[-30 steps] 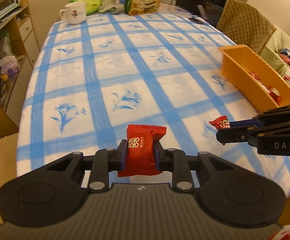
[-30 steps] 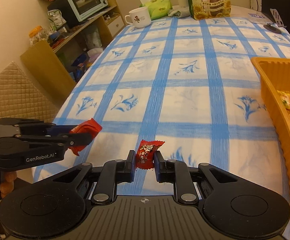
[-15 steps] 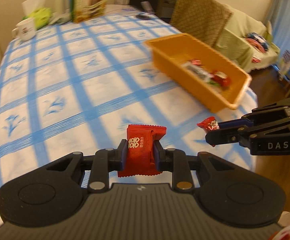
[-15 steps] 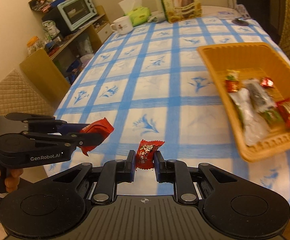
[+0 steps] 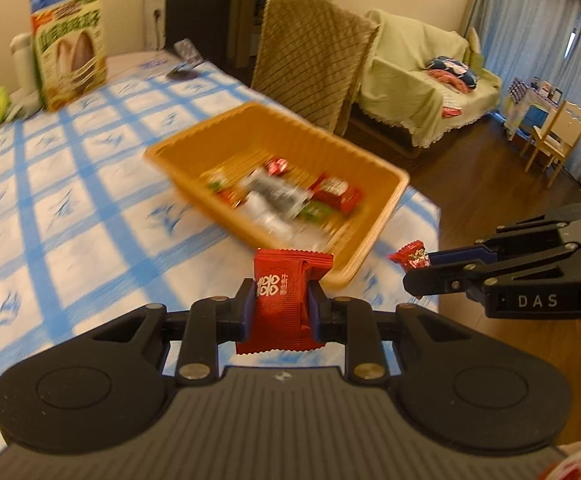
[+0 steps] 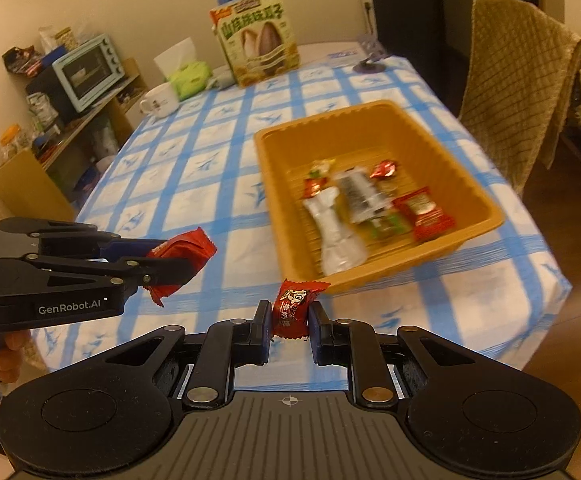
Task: Organize snacks
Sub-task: 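Carry the red square candy and small red sweet over the orange tray, then open right tool to drop the small red sweet while left tool lowers its candy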
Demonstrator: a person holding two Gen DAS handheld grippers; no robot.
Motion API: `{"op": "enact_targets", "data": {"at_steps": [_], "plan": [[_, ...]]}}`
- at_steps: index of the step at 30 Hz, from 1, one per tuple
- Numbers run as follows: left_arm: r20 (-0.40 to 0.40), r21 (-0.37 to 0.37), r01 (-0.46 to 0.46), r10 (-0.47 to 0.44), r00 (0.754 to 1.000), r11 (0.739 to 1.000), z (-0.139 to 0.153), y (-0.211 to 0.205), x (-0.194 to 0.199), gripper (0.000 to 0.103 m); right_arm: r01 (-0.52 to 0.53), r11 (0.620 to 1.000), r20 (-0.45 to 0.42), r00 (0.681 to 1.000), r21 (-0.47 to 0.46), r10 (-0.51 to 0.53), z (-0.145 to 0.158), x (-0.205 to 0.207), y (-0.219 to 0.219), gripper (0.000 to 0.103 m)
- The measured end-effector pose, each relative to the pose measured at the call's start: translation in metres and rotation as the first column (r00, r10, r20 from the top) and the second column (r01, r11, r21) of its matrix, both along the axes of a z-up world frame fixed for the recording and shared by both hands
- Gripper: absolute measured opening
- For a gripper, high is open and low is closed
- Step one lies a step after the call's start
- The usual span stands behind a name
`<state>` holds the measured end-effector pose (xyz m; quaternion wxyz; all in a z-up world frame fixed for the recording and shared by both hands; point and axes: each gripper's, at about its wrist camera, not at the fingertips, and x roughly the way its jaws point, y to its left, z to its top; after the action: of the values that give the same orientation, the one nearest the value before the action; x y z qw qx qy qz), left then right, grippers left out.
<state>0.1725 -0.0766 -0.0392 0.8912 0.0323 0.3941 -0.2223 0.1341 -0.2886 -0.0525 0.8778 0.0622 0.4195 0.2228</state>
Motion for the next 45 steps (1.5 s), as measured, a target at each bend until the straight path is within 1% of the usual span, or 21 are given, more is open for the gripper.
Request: {"op": "enact_targets", "data": {"at_steps": [9,19,23,29,45], "plan": [[0.047,0.0,0.005,-0.005,0.999,1.0,0.012,-0.041,0.026,0.024,0.031,1.0,0.059,0.998,-0.004,-0.031,0.011,0.016,-0.035,0.02],[0.044,0.025,-0.038,0.037,0.998,0.999,0.002,-0.067,0.052,0.024,0.015,1.0,0.086,0.996,-0.004,-0.014,0.008,0.056,-0.05,0.02],[0.03,0.027,-0.064,0.063,0.998,0.998,-0.004,-0.07,0.063,0.024,-0.001,1.0,0.078,0.997,-0.008,0.002,0.002,0.073,-0.05,0.02],[0.014,0.039,-0.09,0.089,0.996,0.995,-0.013,-0.075,0.077,0.024,-0.026,0.999,0.043,0.999,-0.019,0.027,-0.013,0.099,-0.051,0.02],[-0.017,0.064,-0.121,0.123,0.992,0.991,-0.028,-0.083,0.098,0.024,-0.046,0.998,-0.037,0.998,-0.044,0.044,-0.048,0.137,-0.054,0.02]]}}
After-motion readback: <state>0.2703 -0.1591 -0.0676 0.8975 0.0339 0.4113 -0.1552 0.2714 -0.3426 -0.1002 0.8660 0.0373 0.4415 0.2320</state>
